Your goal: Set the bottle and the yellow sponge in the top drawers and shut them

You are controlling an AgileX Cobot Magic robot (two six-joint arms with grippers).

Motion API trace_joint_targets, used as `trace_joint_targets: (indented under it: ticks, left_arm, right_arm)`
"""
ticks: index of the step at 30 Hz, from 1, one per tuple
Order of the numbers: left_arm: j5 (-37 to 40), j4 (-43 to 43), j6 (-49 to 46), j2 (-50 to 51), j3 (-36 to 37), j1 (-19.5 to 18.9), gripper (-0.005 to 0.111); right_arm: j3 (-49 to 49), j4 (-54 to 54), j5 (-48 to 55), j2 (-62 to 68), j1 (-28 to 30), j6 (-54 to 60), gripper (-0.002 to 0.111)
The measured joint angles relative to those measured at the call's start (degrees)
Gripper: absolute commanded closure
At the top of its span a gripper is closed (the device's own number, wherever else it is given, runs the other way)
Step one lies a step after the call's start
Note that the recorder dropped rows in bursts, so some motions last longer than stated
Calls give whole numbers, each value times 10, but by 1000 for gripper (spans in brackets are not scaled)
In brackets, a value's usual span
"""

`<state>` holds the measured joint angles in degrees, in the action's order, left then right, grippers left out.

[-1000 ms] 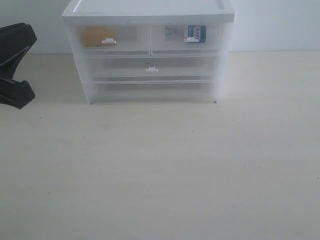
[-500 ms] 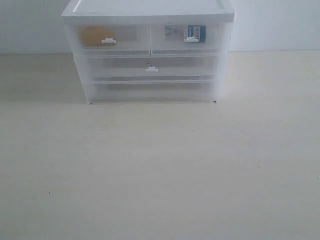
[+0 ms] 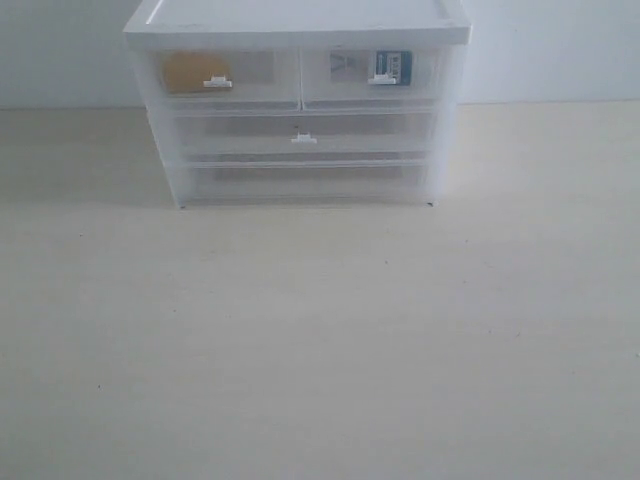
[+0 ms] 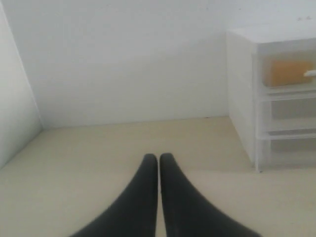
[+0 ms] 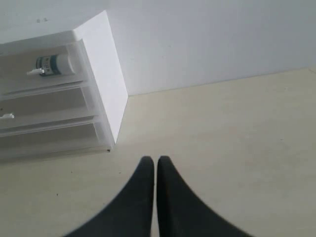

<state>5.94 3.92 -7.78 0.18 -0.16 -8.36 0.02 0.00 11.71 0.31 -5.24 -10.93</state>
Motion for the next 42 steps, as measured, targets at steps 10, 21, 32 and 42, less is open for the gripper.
trace_joint_targets:
  ticks: [10, 21, 32, 42]
  left_arm:
    - [1, 0, -1, 0, 0, -12, 103]
    - [1, 0, 52, 0, 0, -12, 103]
    - [3, 0, 53, 0, 0, -12, 103]
    - [3, -1, 53, 0, 0, -12, 103]
  right_arm:
    - [0, 0, 0, 0, 0, -1, 106]
    - [0, 0, 0, 0, 0, -1, 106]
    - [0, 0, 0, 0, 0, -2, 106]
    - [0, 0, 0, 0, 0, -2, 106]
